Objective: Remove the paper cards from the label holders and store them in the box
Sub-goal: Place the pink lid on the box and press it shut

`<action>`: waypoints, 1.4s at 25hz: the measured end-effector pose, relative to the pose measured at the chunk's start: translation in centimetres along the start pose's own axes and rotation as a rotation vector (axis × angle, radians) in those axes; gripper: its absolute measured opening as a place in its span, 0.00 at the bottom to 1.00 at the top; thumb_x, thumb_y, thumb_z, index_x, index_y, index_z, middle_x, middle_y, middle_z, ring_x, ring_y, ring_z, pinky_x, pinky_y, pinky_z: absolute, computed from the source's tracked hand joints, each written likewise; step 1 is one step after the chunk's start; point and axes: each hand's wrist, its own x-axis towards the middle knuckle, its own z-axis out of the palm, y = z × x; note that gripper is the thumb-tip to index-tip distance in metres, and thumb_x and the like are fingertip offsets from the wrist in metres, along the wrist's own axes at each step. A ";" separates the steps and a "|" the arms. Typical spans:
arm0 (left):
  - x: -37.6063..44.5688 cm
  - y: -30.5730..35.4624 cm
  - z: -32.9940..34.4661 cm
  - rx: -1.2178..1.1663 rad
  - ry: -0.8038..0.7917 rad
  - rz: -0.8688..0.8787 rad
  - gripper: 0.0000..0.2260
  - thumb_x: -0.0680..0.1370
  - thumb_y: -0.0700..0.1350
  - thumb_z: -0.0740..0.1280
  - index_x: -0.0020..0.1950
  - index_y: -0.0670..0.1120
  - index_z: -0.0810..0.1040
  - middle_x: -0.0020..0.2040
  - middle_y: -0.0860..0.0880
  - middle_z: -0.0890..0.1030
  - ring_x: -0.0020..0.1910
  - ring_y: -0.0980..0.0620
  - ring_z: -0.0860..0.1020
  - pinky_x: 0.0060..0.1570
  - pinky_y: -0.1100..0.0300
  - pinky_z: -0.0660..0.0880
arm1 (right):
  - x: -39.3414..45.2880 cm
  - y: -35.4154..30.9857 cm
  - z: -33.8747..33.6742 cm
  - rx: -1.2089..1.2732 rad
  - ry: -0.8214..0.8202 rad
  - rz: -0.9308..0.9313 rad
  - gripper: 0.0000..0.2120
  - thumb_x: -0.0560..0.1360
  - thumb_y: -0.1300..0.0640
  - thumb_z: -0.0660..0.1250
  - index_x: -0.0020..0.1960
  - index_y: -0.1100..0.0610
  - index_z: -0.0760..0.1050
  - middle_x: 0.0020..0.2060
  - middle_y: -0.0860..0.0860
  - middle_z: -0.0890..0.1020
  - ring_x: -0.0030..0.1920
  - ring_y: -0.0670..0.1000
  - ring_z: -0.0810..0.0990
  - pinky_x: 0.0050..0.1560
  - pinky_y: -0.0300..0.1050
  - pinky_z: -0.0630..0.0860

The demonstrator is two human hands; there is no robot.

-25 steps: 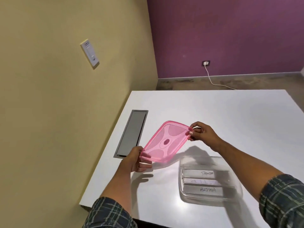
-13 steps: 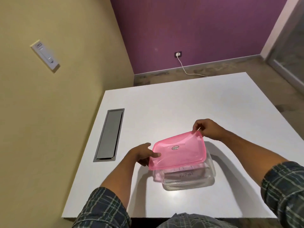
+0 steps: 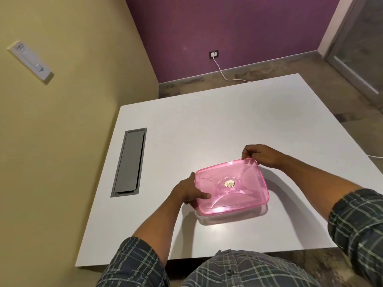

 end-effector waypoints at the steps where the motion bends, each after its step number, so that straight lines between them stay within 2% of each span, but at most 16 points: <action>1: 0.1 -0.1 0.0 0.034 0.012 -0.010 0.51 0.62 0.55 0.81 0.76 0.58 0.53 0.49 0.45 0.85 0.33 0.43 0.86 0.34 0.56 0.77 | 0.0 0.1 0.3 0.008 -0.007 0.007 0.13 0.69 0.64 0.62 0.45 0.52 0.81 0.43 0.52 0.85 0.42 0.50 0.79 0.44 0.42 0.73; 4: 0.3 -0.3 -0.2 0.098 0.048 -0.012 0.47 0.58 0.55 0.81 0.72 0.52 0.62 0.52 0.46 0.83 0.41 0.40 0.86 0.45 0.49 0.82 | 0.0 0.7 1.4 -0.149 -0.076 -0.044 0.09 0.74 0.59 0.70 0.51 0.47 0.79 0.49 0.48 0.83 0.49 0.50 0.80 0.51 0.45 0.74; 7: -0.1 -0.3 -0.7 -0.037 -0.031 -0.048 0.37 0.64 0.46 0.82 0.68 0.50 0.66 0.50 0.41 0.83 0.40 0.34 0.85 0.44 0.43 0.83 | 0.6 1.1 2.5 -0.288 -0.087 -0.116 0.14 0.73 0.55 0.73 0.58 0.47 0.78 0.53 0.46 0.80 0.53 0.49 0.77 0.54 0.47 0.75; 10: -0.5 -0.7 -1.0 0.133 0.001 -0.069 0.24 0.69 0.48 0.78 0.59 0.49 0.69 0.39 0.43 0.86 0.38 0.40 0.86 0.50 0.49 0.83 | 1.3 1.1 3.2 -0.298 -0.066 -0.164 0.15 0.74 0.53 0.74 0.60 0.47 0.78 0.54 0.46 0.78 0.55 0.47 0.75 0.56 0.46 0.74; 12: -0.2 -1.2 -0.9 0.211 0.042 -0.058 0.20 0.70 0.49 0.77 0.54 0.50 0.69 0.38 0.44 0.87 0.38 0.43 0.86 0.51 0.53 0.82 | 1.7 1.1 3.5 -0.339 -0.072 -0.166 0.15 0.74 0.53 0.74 0.61 0.48 0.79 0.55 0.47 0.78 0.56 0.48 0.74 0.58 0.46 0.72; 14: 0.1 -1.4 -0.8 0.183 0.006 -0.042 0.20 0.70 0.47 0.78 0.56 0.47 0.72 0.43 0.41 0.87 0.41 0.41 0.86 0.44 0.56 0.83 | 2.1 0.9 3.6 -0.367 -0.085 -0.132 0.17 0.74 0.52 0.74 0.62 0.49 0.78 0.56 0.49 0.78 0.56 0.50 0.74 0.59 0.47 0.73; 16: 0.3 -1.7 -0.7 0.167 -0.078 -0.041 0.24 0.70 0.47 0.79 0.60 0.45 0.72 0.47 0.39 0.86 0.42 0.42 0.86 0.34 0.60 0.78 | 2.4 1.0 3.4 -0.351 -0.097 -0.051 0.19 0.74 0.50 0.75 0.64 0.50 0.77 0.57 0.51 0.78 0.56 0.52 0.76 0.59 0.48 0.74; 17: 0.3 -1.8 -0.6 0.157 -0.110 -0.037 0.27 0.70 0.47 0.79 0.62 0.44 0.71 0.48 0.39 0.86 0.41 0.44 0.86 0.32 0.62 0.75 | 2.5 1.0 3.1 -0.350 -0.100 0.000 0.21 0.74 0.48 0.75 0.64 0.51 0.77 0.57 0.51 0.78 0.55 0.52 0.77 0.59 0.48 0.74; 20: 0.4 -2.0 -0.3 0.103 -0.116 -0.026 0.30 0.70 0.43 0.79 0.65 0.42 0.67 0.51 0.37 0.85 0.38 0.45 0.85 0.35 0.59 0.78 | 2.9 1.5 2.6 -0.331 -0.115 0.159 0.21 0.73 0.43 0.76 0.59 0.54 0.80 0.48 0.50 0.80 0.47 0.51 0.79 0.50 0.45 0.76; 22: 0.4 -1.9 -0.1 0.032 -0.078 0.000 0.29 0.69 0.38 0.78 0.65 0.41 0.67 0.54 0.35 0.83 0.42 0.38 0.85 0.44 0.47 0.82 | 3.3 1.9 2.5 -0.198 -0.118 0.215 0.20 0.72 0.45 0.77 0.54 0.59 0.82 0.43 0.52 0.82 0.40 0.52 0.80 0.42 0.44 0.78; 24: 0.1 -1.3 -0.3 -0.018 -0.053 0.034 0.26 0.70 0.34 0.77 0.62 0.42 0.67 0.56 0.35 0.81 0.44 0.34 0.84 0.49 0.40 0.81 | 3.5 2.3 2.4 -0.122 -0.097 0.217 0.18 0.71 0.47 0.79 0.51 0.60 0.84 0.41 0.54 0.83 0.38 0.53 0.81 0.40 0.44 0.79; 27: -0.3 -0.8 -0.9 -0.040 -0.028 0.095 0.22 0.74 0.35 0.75 0.60 0.47 0.67 0.54 0.38 0.81 0.35 0.38 0.83 0.45 0.44 0.82 | 3.6 2.6 2.2 -0.060 -0.066 0.212 0.16 0.70 0.49 0.79 0.49 0.61 0.85 0.39 0.52 0.83 0.39 0.52 0.81 0.39 0.43 0.80; 29: 0.0 -0.8 -1.1 -0.016 0.032 0.110 0.17 0.76 0.42 0.73 0.59 0.50 0.68 0.50 0.42 0.82 0.30 0.44 0.82 0.42 0.51 0.82 | 3.6 2.7 2.1 -0.038 -0.050 0.208 0.15 0.70 0.50 0.79 0.49 0.60 0.85 0.38 0.52 0.84 0.38 0.51 0.81 0.38 0.41 0.79; 31: 0.8 -1.1 -1.1 0.093 0.183 0.107 0.12 0.77 0.50 0.70 0.59 0.50 0.73 0.45 0.46 0.85 0.32 0.45 0.84 0.46 0.55 0.81 | 3.4 2.8 2.0 -0.011 -0.037 0.197 0.13 0.71 0.51 0.79 0.48 0.59 0.86 0.37 0.51 0.84 0.37 0.49 0.80 0.37 0.40 0.78; 33: 1.7 -1.2 -1.0 0.161 0.355 0.079 0.14 0.77 0.54 0.68 0.57 0.46 0.78 0.43 0.46 0.86 0.36 0.46 0.85 0.49 0.55 0.80 | 3.2 3.0 2.0 0.008 -0.018 0.186 0.11 0.71 0.52 0.79 0.47 0.58 0.86 0.36 0.51 0.85 0.36 0.49 0.80 0.38 0.40 0.79; 35: 2.4 -1.2 -1.0 0.153 0.446 0.068 0.16 0.76 0.57 0.68 0.52 0.44 0.80 0.40 0.46 0.85 0.39 0.46 0.84 0.48 0.53 0.80 | 3.1 3.3 2.1 0.021 0.007 0.186 0.10 0.70 0.52 0.80 0.46 0.58 0.86 0.37 0.53 0.85 0.37 0.49 0.81 0.39 0.41 0.80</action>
